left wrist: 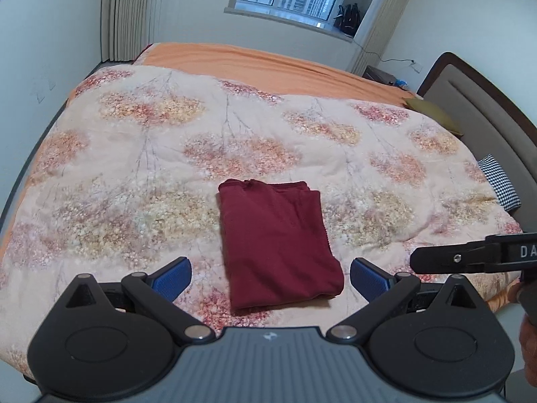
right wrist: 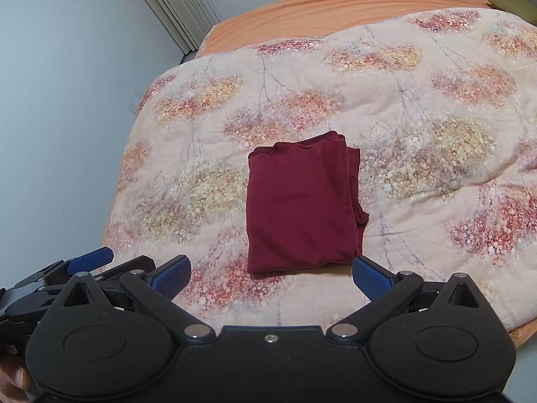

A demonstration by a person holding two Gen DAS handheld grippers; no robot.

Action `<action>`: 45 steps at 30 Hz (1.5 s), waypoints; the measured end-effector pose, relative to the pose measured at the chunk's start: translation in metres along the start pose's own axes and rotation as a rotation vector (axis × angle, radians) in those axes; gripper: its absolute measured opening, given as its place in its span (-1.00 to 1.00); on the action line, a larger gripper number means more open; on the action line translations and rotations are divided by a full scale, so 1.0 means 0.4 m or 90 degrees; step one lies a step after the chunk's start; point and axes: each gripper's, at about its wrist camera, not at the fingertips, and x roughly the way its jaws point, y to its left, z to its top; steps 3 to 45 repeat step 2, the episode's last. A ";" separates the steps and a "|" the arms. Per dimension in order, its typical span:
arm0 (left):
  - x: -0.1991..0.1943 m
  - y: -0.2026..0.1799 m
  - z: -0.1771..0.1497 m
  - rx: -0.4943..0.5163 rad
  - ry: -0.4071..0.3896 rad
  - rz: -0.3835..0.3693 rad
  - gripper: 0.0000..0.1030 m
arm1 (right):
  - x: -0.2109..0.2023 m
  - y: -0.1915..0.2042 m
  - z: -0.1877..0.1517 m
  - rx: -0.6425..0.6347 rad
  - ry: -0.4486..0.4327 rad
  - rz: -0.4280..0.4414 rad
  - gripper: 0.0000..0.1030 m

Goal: Fold small clothes

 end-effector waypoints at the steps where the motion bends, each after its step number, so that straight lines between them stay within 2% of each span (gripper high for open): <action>1: 0.002 0.003 0.001 -0.005 0.005 -0.004 0.99 | 0.000 -0.001 0.000 0.000 0.000 0.000 0.99; 45: 0.005 0.008 -0.001 -0.011 0.009 -0.007 0.99 | 0.001 0.000 0.001 0.000 0.000 -0.001 0.99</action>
